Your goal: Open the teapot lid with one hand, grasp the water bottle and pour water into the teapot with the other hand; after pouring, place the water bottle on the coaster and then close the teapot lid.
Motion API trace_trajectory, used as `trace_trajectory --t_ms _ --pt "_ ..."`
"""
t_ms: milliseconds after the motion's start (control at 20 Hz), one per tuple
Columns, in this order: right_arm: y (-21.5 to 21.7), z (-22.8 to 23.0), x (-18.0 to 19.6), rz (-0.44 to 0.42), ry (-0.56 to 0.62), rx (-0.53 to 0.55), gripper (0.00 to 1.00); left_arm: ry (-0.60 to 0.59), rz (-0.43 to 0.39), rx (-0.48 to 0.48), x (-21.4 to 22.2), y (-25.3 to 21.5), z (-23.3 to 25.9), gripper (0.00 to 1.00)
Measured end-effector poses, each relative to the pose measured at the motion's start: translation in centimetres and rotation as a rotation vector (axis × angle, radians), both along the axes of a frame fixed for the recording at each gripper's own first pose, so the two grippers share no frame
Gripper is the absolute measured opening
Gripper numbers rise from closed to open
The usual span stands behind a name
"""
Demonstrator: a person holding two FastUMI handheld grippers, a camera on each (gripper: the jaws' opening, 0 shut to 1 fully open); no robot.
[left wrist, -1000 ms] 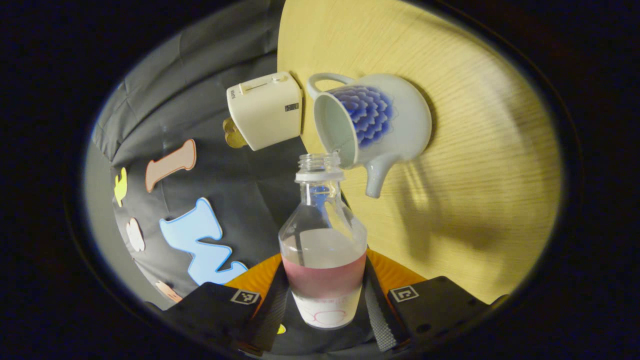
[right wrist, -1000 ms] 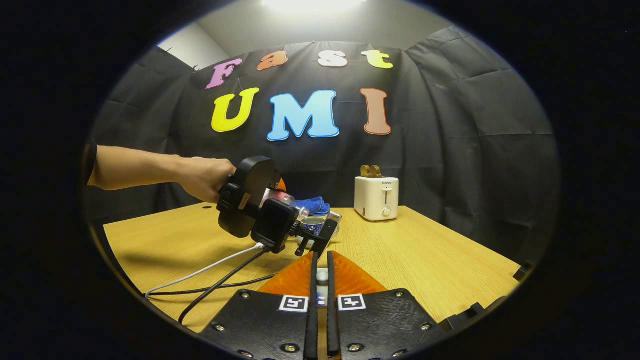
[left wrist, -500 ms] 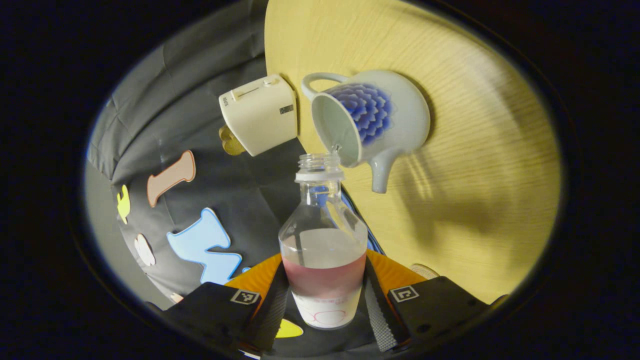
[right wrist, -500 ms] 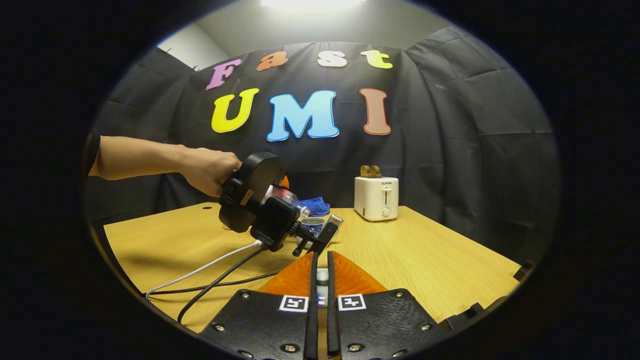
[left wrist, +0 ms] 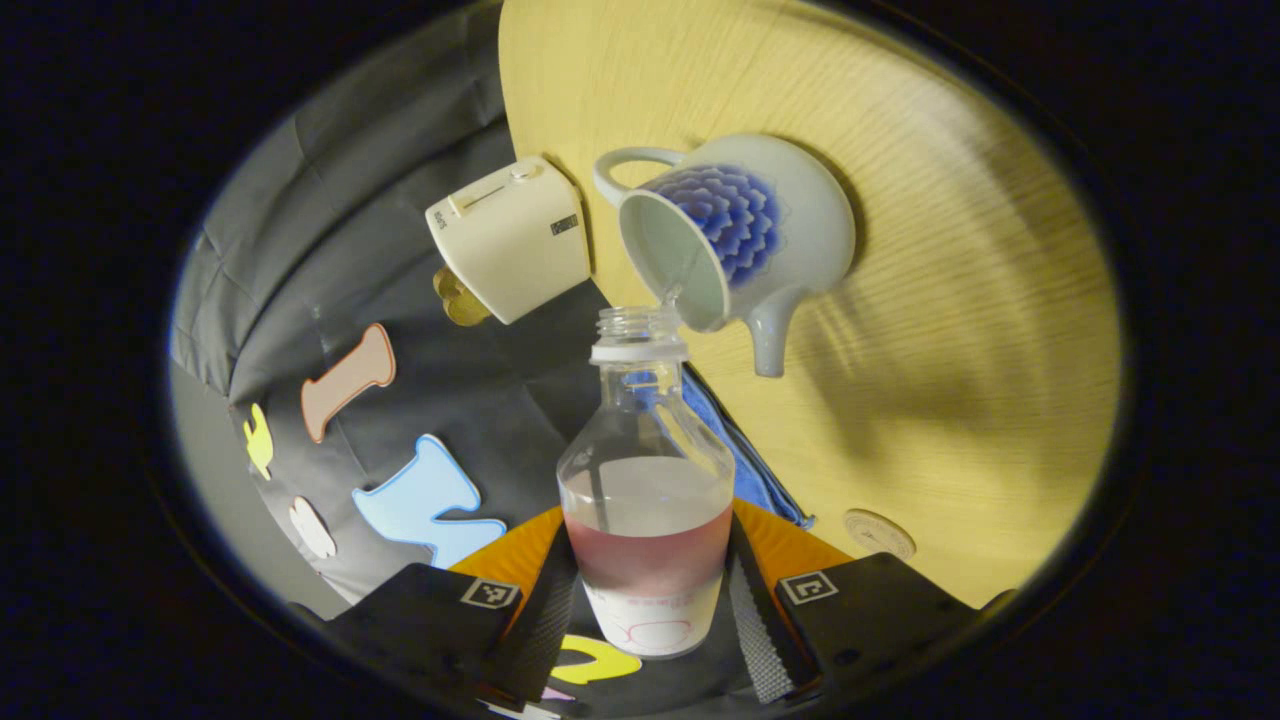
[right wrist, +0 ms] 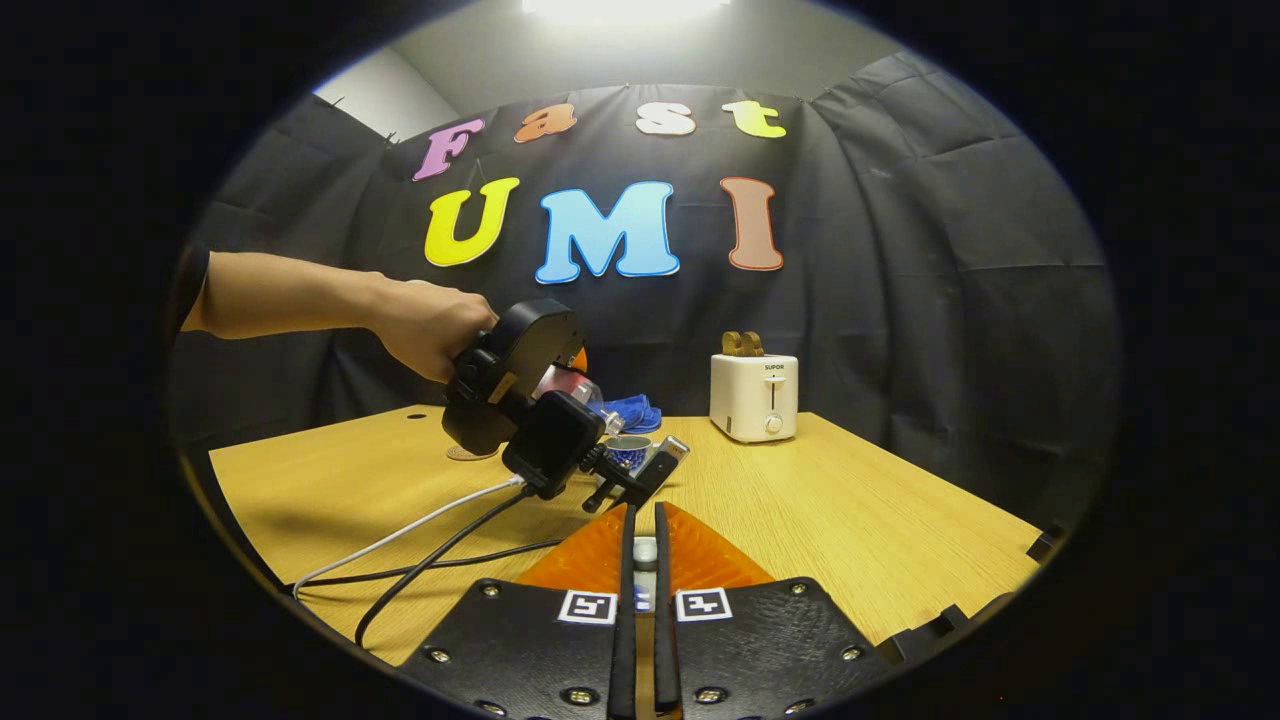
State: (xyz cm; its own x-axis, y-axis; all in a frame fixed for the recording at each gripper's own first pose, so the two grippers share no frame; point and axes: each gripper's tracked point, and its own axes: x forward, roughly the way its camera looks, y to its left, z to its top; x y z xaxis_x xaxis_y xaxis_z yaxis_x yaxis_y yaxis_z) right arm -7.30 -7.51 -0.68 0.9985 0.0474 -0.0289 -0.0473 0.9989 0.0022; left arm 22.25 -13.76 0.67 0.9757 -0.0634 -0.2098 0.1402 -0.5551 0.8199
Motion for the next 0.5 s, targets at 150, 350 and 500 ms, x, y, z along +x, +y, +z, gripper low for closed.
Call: trace_trajectory --t_ms 150,350,500 --pt "-0.08 0.05 -0.15 0.002 -0.003 0.005 0.07 0.0 -0.004 0.004 0.02 -0.01 -0.02 0.87" --pt "-0.23 -0.03 -0.22 -0.003 -0.005 0.002 0.07 -0.009 -0.009 0.04 0.06 -0.11 0.19 0.86" --pt "-0.29 0.01 -0.26 -0.004 -0.007 -0.002 0.07 -0.02 -0.014 0.064 0.12 -0.2 0.5 0.86"
